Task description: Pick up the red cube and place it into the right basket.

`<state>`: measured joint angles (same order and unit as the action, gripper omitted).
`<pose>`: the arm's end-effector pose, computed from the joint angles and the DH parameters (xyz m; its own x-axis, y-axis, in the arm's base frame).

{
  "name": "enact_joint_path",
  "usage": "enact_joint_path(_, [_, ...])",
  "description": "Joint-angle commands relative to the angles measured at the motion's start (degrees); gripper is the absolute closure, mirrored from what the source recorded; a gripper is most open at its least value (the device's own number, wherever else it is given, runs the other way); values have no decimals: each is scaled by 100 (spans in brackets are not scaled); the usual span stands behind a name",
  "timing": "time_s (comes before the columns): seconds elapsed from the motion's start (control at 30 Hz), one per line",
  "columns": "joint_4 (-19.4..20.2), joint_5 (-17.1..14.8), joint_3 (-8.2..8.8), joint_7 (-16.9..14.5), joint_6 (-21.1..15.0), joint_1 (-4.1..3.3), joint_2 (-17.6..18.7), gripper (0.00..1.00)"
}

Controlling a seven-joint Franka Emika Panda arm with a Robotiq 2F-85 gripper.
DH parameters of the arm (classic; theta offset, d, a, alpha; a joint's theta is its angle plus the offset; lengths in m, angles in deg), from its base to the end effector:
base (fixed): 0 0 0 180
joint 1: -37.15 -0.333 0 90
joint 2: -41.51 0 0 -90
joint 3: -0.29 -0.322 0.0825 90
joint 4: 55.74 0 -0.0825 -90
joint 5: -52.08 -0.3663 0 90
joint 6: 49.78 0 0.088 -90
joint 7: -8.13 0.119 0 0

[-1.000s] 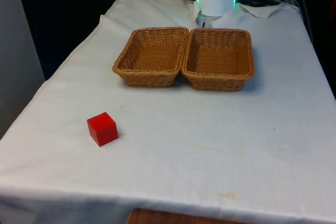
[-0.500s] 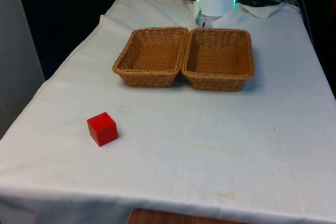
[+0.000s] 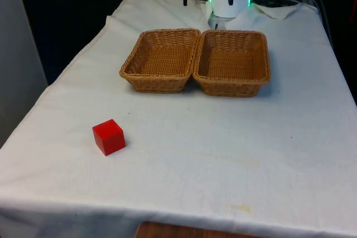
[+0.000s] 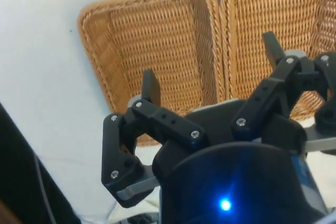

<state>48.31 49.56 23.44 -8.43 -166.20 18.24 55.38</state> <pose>0.6025 -0.0273 0.4167 0.9788 0.2035 -0.0213 0.2044 -0.9776 0.0511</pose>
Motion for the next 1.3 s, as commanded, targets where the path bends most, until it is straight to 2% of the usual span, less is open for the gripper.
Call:
enact_joint_path(0.0, [-11,-23,-6,-63,-80,11,63,0])
enact_joint_path(0.03, [0,0,0,-29,-52,0,40,0])
enact_joint_path(0.23, [-29,-40,-11,-286,-372,40,298,0])
enact_joint_path(0.27, [-6,0,6,-218,-321,17,246,0])
enact_joint_path(0.37, [-40,-69,-6,-430,-544,80,418,0])
enact_joint_path(0.53, [-46,-258,80,-659,-642,143,510,0])
enact_joint_path(0.57, [-40,-178,103,-579,-630,80,510,0])
enact_joint_path(0.6, [-69,-378,126,-773,-676,155,584,0])
enact_joint_path(0.83, [-160,-825,332,-1232,-819,223,905,0])
enact_joint_path(0.87, [-138,-773,378,-1186,-819,166,888,0])
enact_joint_path(0.9, [-178,-877,361,-1283,-831,223,945,0])
enact_joint_path(0.93, [-201,-940,390,-1352,-842,241,1003,0])
enact_joint_path(1.17, [-395,-1346,636,-1816,-859,309,1381,0])
enact_joint_path(1.2, [-355,-1324,693,-1793,-865,252,1352,0])
enact_joint_path(1.23, [-441,-1387,665,-1862,-848,315,1438,0])
enact_joint_path(1.27, [-481,-1415,693,-1896,-842,321,1490,0])
